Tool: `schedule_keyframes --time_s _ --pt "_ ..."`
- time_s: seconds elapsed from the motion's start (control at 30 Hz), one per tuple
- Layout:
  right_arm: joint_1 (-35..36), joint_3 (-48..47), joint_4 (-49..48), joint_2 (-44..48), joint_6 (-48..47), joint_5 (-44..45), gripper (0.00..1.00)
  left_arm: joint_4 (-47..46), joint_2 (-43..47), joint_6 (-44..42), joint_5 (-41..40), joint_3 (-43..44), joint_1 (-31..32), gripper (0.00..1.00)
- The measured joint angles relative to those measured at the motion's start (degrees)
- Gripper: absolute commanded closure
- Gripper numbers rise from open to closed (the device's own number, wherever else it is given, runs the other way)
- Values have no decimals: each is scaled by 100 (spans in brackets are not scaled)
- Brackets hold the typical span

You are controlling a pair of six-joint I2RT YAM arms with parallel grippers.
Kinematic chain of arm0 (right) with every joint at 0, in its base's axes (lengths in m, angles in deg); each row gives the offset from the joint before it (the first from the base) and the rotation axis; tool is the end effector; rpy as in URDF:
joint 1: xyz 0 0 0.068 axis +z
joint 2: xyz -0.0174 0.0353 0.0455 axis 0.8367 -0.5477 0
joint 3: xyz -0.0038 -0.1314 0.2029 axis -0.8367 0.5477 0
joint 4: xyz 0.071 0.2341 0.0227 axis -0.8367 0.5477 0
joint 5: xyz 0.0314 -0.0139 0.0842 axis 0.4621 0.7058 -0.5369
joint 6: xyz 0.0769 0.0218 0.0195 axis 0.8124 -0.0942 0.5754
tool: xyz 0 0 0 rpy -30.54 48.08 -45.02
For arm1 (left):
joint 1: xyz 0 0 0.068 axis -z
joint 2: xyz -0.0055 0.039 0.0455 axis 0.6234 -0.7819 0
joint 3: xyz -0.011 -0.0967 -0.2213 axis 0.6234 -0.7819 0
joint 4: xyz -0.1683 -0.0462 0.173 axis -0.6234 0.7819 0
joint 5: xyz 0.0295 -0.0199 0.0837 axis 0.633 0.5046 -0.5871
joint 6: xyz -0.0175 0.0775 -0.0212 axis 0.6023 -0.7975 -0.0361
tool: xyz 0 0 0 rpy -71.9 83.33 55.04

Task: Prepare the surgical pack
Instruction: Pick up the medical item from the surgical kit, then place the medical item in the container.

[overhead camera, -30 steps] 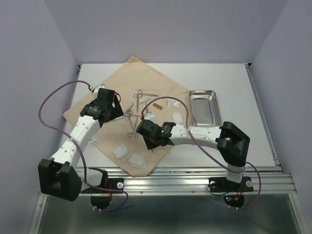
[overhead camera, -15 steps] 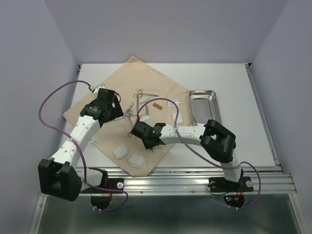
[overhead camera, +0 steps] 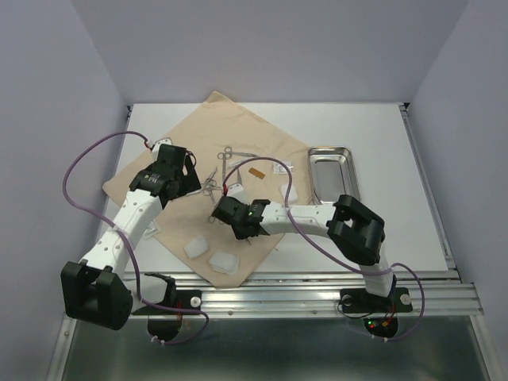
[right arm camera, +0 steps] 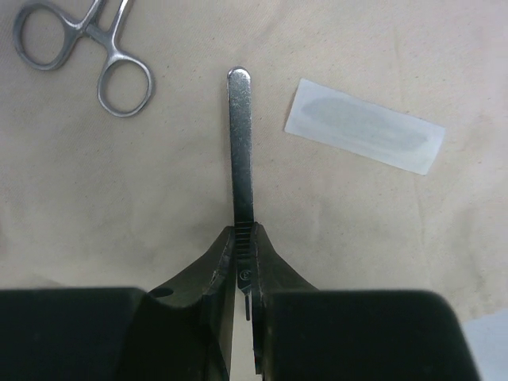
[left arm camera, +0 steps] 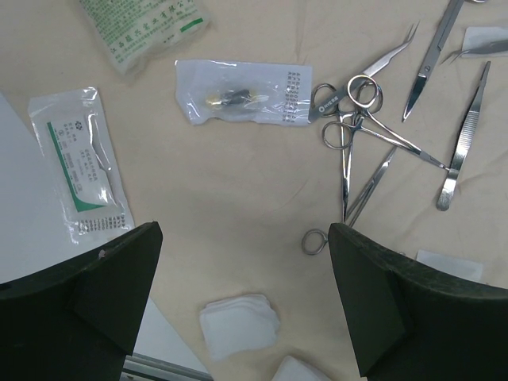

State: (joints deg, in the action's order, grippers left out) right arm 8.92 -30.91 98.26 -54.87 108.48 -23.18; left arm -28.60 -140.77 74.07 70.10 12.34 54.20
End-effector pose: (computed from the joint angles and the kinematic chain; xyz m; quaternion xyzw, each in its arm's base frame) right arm 0.1929 0.3572 0.1211 -0.2094 0.9326 0.0366 0.2918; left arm 0.2638 -0.0516 0.2446 -0.1423 0.9065 -0.0031 0.3974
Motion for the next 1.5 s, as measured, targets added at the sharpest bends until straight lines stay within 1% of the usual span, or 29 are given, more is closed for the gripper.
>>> schedule_keyframes --time_s 0.17,0.37,0.47,0.6,0.73,0.87,0.97,1.13,1.23,1.43,1.5 --pt "-22 4 15 319 -31 280 96 24 9 -42 33 2 0 1" --pt "-260 24 -2 863 -149 479 96 44 96 -83 44 13 0 1" --pt "-614 138 -7 1110 -243 575 96 44 96 -85 87 17 0 1" --pt "-1193 535 -15 1561 -389 654 96 39 96 -92 223 17 0 1" --pt "-2050 968 2 2203 -595 756 96 35 96 -107 313 17 0 1" --pt "-2750 1169 -4 2568 -892 796 96 33 94 -109 348 17 0 1" --pt "-3237 1307 -98 2627 -1176 743 96 20 48 -107 361 17 0 1" --pt "-3773 1637 -251 2590 -1510 551 94 0 24 -105 365 20 0 1" --pt "-3901 1759 -398 2465 -1628 400 92 -2 24 -105 365 20 0 1" --pt "-3910 1965 -640 2168 -1775 70 92 -2 17 -109 350 20 0 1" --pt "-3910 1989 -669 2142 -1799 -42 91 -2 7 -109 337 20 0 1"
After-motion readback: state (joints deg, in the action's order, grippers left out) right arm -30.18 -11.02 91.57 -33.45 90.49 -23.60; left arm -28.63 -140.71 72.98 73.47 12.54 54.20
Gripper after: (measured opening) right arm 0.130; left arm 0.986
